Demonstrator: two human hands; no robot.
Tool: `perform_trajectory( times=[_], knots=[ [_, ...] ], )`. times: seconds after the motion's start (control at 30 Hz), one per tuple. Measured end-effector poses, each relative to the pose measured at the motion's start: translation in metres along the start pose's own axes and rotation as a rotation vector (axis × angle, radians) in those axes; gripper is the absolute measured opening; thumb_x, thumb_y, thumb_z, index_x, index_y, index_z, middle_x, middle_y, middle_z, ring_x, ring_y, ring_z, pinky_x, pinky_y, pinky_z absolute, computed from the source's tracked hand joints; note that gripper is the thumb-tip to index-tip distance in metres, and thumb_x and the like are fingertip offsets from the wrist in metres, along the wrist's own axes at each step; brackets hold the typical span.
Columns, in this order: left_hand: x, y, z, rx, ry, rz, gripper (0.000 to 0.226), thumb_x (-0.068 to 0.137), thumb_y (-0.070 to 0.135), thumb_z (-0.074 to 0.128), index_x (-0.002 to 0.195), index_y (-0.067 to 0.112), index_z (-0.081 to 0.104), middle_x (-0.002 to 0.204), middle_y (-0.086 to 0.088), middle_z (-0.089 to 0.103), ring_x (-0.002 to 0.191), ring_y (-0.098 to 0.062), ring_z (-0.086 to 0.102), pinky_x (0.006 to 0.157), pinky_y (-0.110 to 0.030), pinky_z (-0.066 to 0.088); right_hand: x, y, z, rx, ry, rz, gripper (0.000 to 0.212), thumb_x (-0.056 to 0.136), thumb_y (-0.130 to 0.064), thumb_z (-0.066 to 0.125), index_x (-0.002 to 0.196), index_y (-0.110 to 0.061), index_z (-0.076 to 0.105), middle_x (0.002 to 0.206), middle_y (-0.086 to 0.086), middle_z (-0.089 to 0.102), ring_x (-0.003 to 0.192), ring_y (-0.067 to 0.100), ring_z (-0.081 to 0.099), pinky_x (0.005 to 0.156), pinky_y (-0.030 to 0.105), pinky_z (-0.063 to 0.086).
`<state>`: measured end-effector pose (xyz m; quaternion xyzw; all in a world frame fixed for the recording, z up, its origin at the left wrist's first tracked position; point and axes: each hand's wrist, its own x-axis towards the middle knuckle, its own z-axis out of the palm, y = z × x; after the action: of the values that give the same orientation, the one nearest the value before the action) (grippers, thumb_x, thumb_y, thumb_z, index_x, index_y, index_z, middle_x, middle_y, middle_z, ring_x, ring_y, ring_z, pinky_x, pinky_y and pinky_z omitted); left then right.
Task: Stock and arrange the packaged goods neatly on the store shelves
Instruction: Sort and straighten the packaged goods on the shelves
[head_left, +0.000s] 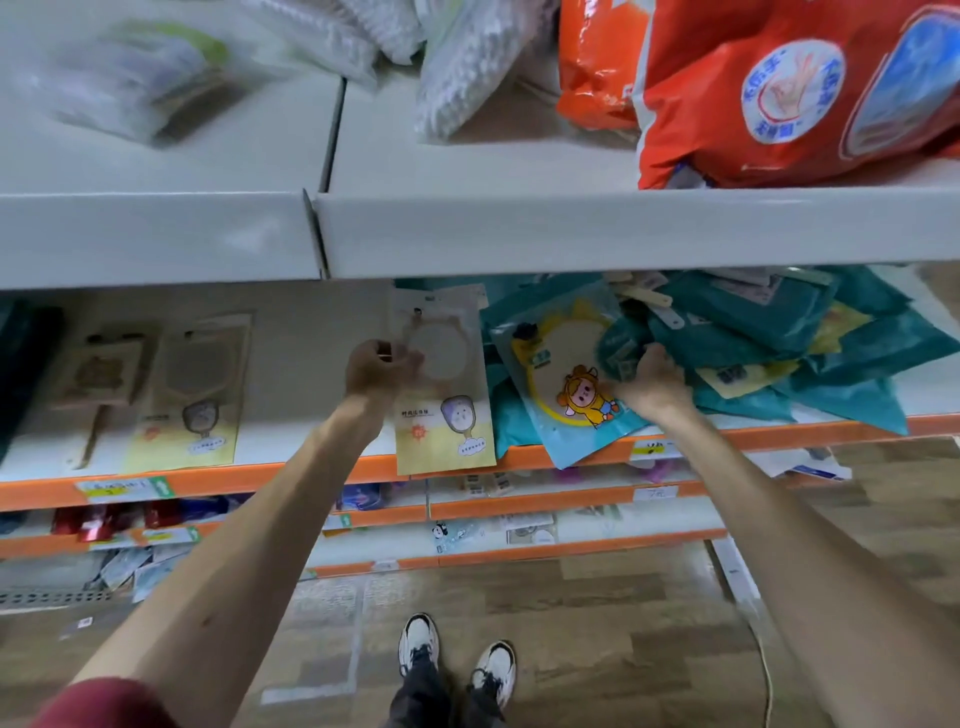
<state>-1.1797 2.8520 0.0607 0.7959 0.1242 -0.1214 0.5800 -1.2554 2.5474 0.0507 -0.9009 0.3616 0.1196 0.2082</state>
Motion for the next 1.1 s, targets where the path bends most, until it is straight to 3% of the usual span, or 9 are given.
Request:
perform_trajectory(
  times=[0.1, 0.2, 0.33, 0.47, 0.53, 0.6, 0.73, 0.97, 1.1],
  knots=[
    [-0.003, -0.001, 0.001, 0.017, 0.002, -0.024, 0.016, 0.083, 0.009, 0.067, 0.069, 0.015, 0.061, 0.075, -0.006, 0.066, 0.059, -0.017, 0.059, 0.044, -0.017, 0.041, -0.006, 0.001, 0.008, 0.131, -0.008, -0.002, 0.095, 0.063, -0.061, 0.081, 0.126, -0.004, 0.040, 0.118, 0.012, 0.056, 0.108, 0.031, 0.055, 0.093, 0.044, 0.048],
    [-0.007, -0.001, 0.000, 0.030, 0.000, -0.048, 0.008, 0.083, 0.011, 0.069, 0.077, 0.012, 0.063, 0.082, -0.009, 0.067, 0.065, -0.021, 0.060, 0.057, -0.029, 0.048, -0.012, 0.004, 0.002, 0.557, -0.194, -0.011, 0.058, 0.071, -0.037, 0.085, 0.110, -0.003, 0.059, 0.105, 0.008, 0.067, 0.090, 0.023, 0.064, 0.088, 0.036, 0.053],
    [-0.018, 0.008, -0.007, 0.021, 0.007, -0.075, 0.010, 0.083, 0.011, 0.071, 0.078, 0.012, 0.062, 0.087, -0.014, 0.068, 0.073, -0.025, 0.062, 0.073, -0.044, 0.055, -0.028, 0.004, -0.019, 0.939, -0.429, 0.021, 0.041, 0.078, -0.004, 0.077, 0.116, 0.001, 0.062, 0.102, 0.017, 0.072, 0.090, 0.028, 0.072, 0.087, 0.043, 0.057],
    [-0.035, 0.024, -0.020, -0.024, 0.014, -0.037, 0.010, 0.083, 0.008, 0.071, 0.077, 0.011, 0.063, 0.084, -0.014, 0.067, 0.067, -0.022, 0.061, 0.061, -0.029, 0.048, -0.038, 0.001, -0.041, 0.991, -0.371, -0.032, 0.024, 0.081, 0.005, 0.071, 0.101, -0.008, 0.066, 0.095, 0.011, 0.072, 0.077, 0.020, 0.071, 0.062, 0.029, 0.060],
    [-0.043, 0.027, -0.032, -0.072, 0.017, -0.013, 0.009, 0.081, 0.007, 0.073, 0.076, 0.009, 0.066, 0.082, -0.017, 0.067, 0.071, -0.025, 0.060, 0.064, -0.035, 0.044, -0.041, -0.001, -0.050, 1.153, -0.394, -0.049, 0.022, 0.083, 0.009, 0.065, 0.097, -0.009, 0.065, 0.089, 0.010, 0.071, 0.070, 0.019, 0.071, 0.059, 0.033, 0.060],
    [-0.050, 0.029, -0.047, -0.090, 0.028, 0.007, 0.007, 0.079, 0.008, 0.075, 0.076, 0.009, 0.068, 0.082, -0.018, 0.068, 0.071, -0.026, 0.061, 0.063, -0.035, 0.044, -0.044, -0.007, -0.053, 1.279, -0.407, -0.024, 0.019, 0.087, 0.007, 0.061, 0.095, -0.010, 0.065, 0.086, 0.010, 0.071, 0.074, 0.022, 0.070, 0.068, 0.042, 0.060],
    [-0.062, 0.029, -0.077, -0.102, 0.098, 0.015, 0.007, 0.080, 0.008, 0.074, 0.077, 0.012, 0.069, 0.082, -0.013, 0.068, 0.073, -0.023, 0.060, 0.066, -0.034, 0.046, -0.054, -0.029, -0.045, 1.255, -0.384, -0.039, 0.016, 0.087, 0.002, 0.064, 0.093, -0.013, 0.065, 0.108, 0.017, 0.066, 0.087, 0.029, 0.064, 0.092, 0.057, 0.050],
    [-0.084, -0.006, -0.160, -0.108, 0.242, -0.027, 0.015, 0.078, 0.012, 0.078, 0.079, 0.003, 0.066, 0.073, -0.012, 0.063, 0.066, -0.022, 0.058, 0.064, -0.035, 0.048, -0.076, -0.094, -0.004, 1.105, -0.322, -0.083, 0.014, 0.086, -0.012, 0.071, 0.095, -0.020, 0.065, 0.105, 0.006, 0.070, 0.105, 0.030, 0.064, 0.098, 0.054, 0.048],
    [-0.101, -0.043, -0.219, -0.126, 0.282, -0.076, 0.023, 0.080, 0.012, 0.078, 0.090, -0.005, 0.066, 0.077, -0.014, 0.067, 0.064, -0.025, 0.060, 0.055, -0.031, 0.049, -0.096, -0.137, 0.031, 1.041, -0.334, -0.057, 0.026, 0.086, -0.019, 0.070, 0.110, -0.016, 0.063, 0.117, 0.011, 0.066, 0.107, 0.030, 0.063, 0.096, 0.053, 0.050]
  ],
)
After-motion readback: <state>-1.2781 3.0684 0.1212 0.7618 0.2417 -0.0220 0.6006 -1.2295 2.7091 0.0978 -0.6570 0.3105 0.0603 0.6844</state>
